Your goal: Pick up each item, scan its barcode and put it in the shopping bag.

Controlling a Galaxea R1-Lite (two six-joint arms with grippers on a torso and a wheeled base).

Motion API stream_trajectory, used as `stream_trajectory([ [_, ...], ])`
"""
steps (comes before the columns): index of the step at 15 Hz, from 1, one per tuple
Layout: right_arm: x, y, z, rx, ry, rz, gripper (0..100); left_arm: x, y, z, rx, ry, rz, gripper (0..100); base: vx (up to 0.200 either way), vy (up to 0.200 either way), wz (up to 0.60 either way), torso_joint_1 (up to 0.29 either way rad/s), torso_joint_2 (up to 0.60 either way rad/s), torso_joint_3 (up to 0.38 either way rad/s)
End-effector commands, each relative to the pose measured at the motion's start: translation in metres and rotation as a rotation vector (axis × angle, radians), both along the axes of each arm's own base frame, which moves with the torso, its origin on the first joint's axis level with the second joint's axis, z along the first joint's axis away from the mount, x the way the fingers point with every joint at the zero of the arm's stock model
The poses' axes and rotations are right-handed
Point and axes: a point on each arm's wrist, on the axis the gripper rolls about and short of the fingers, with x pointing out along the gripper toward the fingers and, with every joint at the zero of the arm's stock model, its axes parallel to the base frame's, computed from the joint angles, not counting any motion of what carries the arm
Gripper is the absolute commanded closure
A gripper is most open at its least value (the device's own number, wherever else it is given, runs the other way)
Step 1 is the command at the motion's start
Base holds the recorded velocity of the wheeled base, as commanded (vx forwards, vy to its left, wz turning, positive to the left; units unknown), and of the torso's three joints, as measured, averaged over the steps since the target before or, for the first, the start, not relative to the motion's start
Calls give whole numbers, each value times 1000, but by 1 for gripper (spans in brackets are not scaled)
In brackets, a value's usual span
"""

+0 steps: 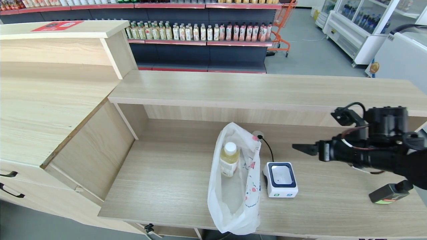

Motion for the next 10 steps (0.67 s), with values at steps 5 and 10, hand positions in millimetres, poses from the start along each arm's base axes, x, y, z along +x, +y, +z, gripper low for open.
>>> stream_trajectory([
  [5,-71,-56,3,8,81,-230,0,0,0,0,1,0,0,0,0,0,0,0,0,0],
  [10,-83,-56,-3,4,129,-241,0,0,0,0,1,0,0,0,0,-200,0,2,0,5],
])
